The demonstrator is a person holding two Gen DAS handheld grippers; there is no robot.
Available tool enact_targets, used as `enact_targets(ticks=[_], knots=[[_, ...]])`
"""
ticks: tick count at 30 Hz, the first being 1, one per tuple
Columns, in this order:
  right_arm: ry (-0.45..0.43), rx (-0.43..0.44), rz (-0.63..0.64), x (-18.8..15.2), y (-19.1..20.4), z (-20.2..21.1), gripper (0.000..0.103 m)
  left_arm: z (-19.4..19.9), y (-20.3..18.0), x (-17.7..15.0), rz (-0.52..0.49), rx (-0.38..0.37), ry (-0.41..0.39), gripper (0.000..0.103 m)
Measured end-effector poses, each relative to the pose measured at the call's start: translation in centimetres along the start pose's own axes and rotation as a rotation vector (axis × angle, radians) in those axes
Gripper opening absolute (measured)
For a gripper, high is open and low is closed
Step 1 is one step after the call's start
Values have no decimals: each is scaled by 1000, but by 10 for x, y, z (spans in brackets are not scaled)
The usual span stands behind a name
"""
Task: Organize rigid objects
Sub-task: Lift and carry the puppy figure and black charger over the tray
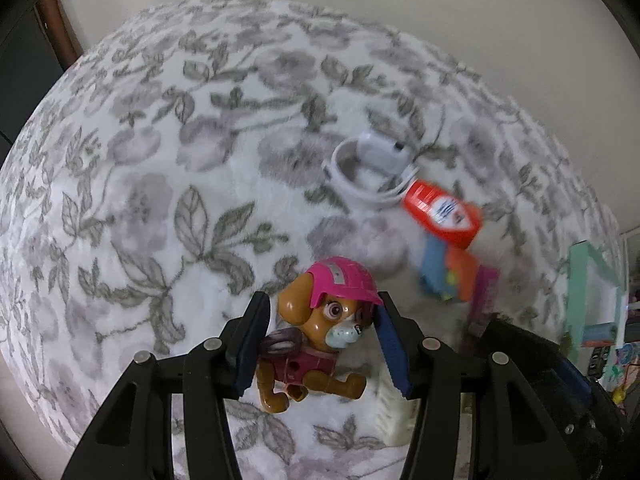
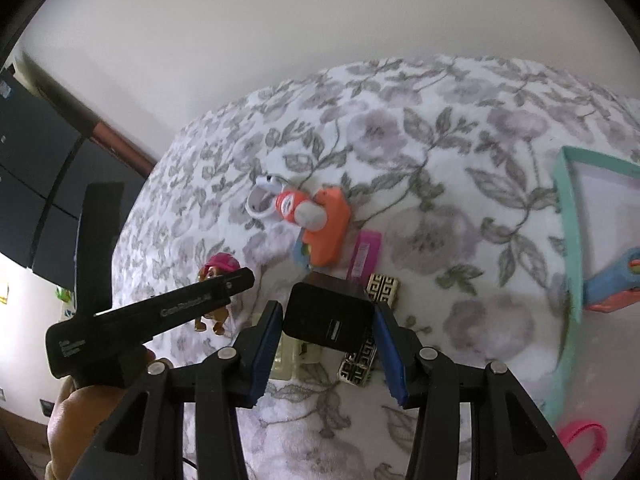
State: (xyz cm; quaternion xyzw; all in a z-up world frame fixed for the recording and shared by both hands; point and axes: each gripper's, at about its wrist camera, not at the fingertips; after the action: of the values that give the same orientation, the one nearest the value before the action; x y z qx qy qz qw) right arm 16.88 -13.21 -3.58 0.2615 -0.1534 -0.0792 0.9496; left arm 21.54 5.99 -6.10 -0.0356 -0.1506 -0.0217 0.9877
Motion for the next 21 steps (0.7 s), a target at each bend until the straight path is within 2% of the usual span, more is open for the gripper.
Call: enact_targets(ticks=[6,12,21], knots=[[-49,22,-32,10,-6,25,49,36,-4,9,-11,-35,-86,55],[-136,46,-39,19,-7,65,48,73,-19,15,-35,-84,-187,55],[-248,37,-67,32,-21,119,48,107,-57,14,-114,-155,-261,55]])
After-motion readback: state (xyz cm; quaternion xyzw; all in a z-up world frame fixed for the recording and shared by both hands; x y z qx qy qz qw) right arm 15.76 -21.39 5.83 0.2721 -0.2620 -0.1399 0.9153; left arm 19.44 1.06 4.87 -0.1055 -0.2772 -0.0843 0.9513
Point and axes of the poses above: each gripper's, at about its wrist camera, not at the fingertips, and z roughly against the way its jaws point, y to its left, x to its top, and after that the axes turned 14 degrees about -z, right-handed
